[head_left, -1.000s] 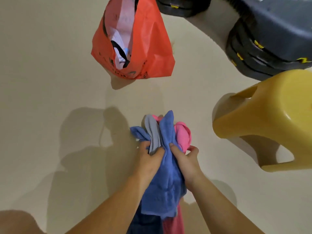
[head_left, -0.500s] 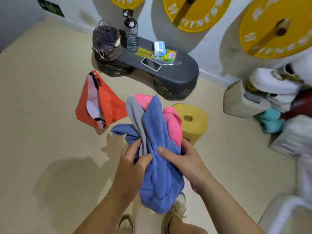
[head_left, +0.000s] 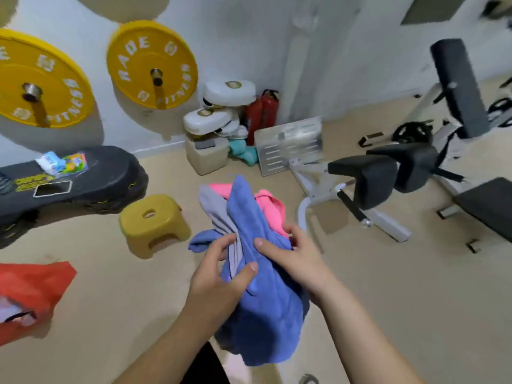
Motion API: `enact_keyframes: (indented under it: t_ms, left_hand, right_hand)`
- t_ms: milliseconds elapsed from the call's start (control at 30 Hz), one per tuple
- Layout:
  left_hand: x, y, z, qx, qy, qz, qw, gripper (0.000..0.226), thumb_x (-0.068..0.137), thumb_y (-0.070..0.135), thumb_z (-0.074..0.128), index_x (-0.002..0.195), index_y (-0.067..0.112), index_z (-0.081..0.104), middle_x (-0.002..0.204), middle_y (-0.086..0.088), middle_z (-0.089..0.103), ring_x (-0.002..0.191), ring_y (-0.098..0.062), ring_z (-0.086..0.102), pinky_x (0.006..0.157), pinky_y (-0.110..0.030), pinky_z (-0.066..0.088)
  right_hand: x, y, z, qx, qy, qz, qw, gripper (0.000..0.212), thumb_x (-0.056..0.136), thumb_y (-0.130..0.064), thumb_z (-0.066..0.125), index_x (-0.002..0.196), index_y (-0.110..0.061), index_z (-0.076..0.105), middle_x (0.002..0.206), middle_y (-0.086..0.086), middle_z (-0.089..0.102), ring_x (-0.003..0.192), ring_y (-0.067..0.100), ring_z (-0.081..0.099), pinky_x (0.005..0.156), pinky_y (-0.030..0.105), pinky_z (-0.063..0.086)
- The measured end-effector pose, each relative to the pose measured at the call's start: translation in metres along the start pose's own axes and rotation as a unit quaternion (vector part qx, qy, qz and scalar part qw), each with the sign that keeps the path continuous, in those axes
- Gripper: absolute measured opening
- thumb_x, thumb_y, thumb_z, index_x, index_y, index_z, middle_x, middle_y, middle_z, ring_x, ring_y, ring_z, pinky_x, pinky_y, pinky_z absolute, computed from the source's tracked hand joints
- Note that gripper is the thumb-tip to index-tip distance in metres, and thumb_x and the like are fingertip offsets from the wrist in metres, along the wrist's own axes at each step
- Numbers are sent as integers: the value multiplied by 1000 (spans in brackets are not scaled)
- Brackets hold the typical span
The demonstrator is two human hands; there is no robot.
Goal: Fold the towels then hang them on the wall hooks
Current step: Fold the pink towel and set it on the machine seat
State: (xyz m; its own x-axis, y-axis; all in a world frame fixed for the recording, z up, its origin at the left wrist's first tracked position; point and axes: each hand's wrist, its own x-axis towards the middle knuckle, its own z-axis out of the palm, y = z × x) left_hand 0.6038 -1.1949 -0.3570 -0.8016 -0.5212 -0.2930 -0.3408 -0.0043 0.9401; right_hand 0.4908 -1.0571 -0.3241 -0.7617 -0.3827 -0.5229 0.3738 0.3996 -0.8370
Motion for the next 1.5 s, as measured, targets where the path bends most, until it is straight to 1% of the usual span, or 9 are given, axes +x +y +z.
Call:
enact_keyframes:
  t_ms: [233,400,533,667,800,967,1133,1300,1500]
  left_hand:
    - [-30,44,273,21,-142,12,990,60,76,17,77,122,53,65,130,26,66,125,-3,61,108,-44,52]
    - [-25,94,422,41,-195,24,980,62,81,13,74,129,50,62,134,30,61,129,4,56,110,-42,51]
    - [19,121,512,22,-203,36,978,55,89,11,74,126,50,62,124,38,64,117,9,62,98,-22,53]
    - [83,146,589,15,-200,25,979,51,90,11,74,125,47,62,117,35,66,108,1,67,92,-21,57]
    - [160,181,665,24,-207,28,978,49,89,19,74,127,48,64,122,25,69,113,2,66,101,-30,56]
    - [252,241,737,33,-199,23,979,49,87,16,75,121,51,63,118,25,71,111,11,64,99,-23,54]
    - [333,262,796,59,-131,18,989,62,75,33,71,134,48,57,135,22,61,125,3,58,108,-34,51]
    - [401,272,859,42,-14,36,998,62,82,16,70,128,54,53,133,30,58,126,10,55,104,-18,47]
    - [460,270,880,71,76,-13,994,60,79,27,67,129,56,54,135,19,60,127,3,56,108,-27,49]
  right_hand:
    - [-43,80,-282,81,103,-2,991,43,81,-25,87,104,-40,55,100,-22,70,80,-16,69,65,5,51]
    - [-41,95,-431,83,187,-3,979,48,78,-24,89,106,-42,54,101,-7,79,97,9,76,88,34,60]
    - [5,86,-511,56,258,-24,964,65,71,-36,92,117,-46,47,91,3,75,81,16,76,72,34,62]
    - [69,66,-584,13,276,-29,961,60,74,-45,87,119,-45,46,100,2,75,89,18,76,87,47,61]
    - [143,29,-666,-11,257,-28,966,38,82,-40,83,113,-37,62,105,-15,75,92,-3,72,93,36,60]
    - [239,-26,-754,-18,198,-38,979,37,86,-35,82,116,-35,61,107,-17,73,90,-13,68,71,12,54]
    - [349,-51,-815,-35,149,-66,986,36,83,-40,83,110,-43,59,109,-18,72,101,-2,68,87,26,55]
    - [457,-77,-870,-32,53,-122,991,40,85,-36,83,118,-37,62,112,-18,74,103,-3,70,93,31,57]
    - [536,-106,-882,-79,-68,-127,986,32,90,-24,79,117,-24,62,103,-13,73,90,-10,70,75,9,55]
